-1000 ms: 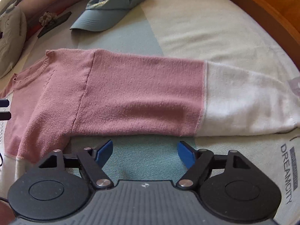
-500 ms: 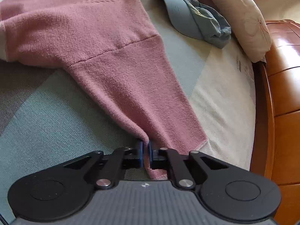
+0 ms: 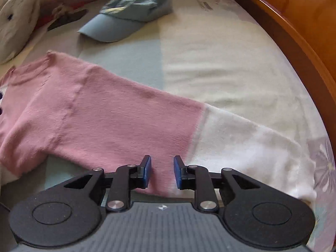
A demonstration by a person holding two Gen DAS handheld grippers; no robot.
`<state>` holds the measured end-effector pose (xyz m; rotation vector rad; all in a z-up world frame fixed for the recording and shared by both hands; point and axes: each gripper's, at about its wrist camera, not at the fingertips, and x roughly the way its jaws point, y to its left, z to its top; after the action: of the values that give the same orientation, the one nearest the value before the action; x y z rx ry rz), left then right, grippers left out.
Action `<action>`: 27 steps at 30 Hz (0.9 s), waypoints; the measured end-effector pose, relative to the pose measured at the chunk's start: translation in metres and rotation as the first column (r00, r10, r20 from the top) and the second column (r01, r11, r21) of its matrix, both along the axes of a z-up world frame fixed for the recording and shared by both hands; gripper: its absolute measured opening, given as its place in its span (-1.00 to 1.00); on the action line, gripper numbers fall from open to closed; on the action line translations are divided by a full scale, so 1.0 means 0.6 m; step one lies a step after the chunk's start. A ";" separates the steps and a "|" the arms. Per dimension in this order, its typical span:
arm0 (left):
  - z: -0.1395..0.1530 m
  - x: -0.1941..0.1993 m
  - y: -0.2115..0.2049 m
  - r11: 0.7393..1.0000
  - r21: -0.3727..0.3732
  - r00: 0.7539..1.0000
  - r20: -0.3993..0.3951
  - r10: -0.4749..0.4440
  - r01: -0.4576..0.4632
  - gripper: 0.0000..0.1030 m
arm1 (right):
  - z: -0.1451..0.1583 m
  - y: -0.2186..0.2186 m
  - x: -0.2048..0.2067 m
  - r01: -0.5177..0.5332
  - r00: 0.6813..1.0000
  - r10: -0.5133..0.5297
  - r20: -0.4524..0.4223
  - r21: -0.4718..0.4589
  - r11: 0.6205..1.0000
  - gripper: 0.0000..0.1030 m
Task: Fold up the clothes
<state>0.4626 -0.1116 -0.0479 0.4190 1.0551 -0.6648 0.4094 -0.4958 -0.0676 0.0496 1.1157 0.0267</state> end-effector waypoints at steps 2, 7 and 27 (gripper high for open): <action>-0.004 -0.001 0.010 1.000 0.014 1.000 -0.004 0.006 -0.006 -0.01 | -0.009 -0.070 -0.025 0.134 0.990 -0.137 0.037 0.062 0.989 -0.49; -0.007 0.005 0.029 0.997 0.017 0.998 -0.010 0.069 -0.069 -0.01 | -0.007 -0.179 -0.064 0.441 0.893 -0.444 0.074 0.045 0.896 -0.56; 0.002 -0.001 0.077 0.985 0.038 0.986 0.025 0.164 -0.165 0.00 | 0.048 0.135 0.058 0.032 0.993 -0.048 0.108 0.147 0.989 -0.07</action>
<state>0.4621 -0.0655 -0.0468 0.3686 1.0711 -0.4912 0.4443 -0.4148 -0.0387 0.1983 0.9995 0.0742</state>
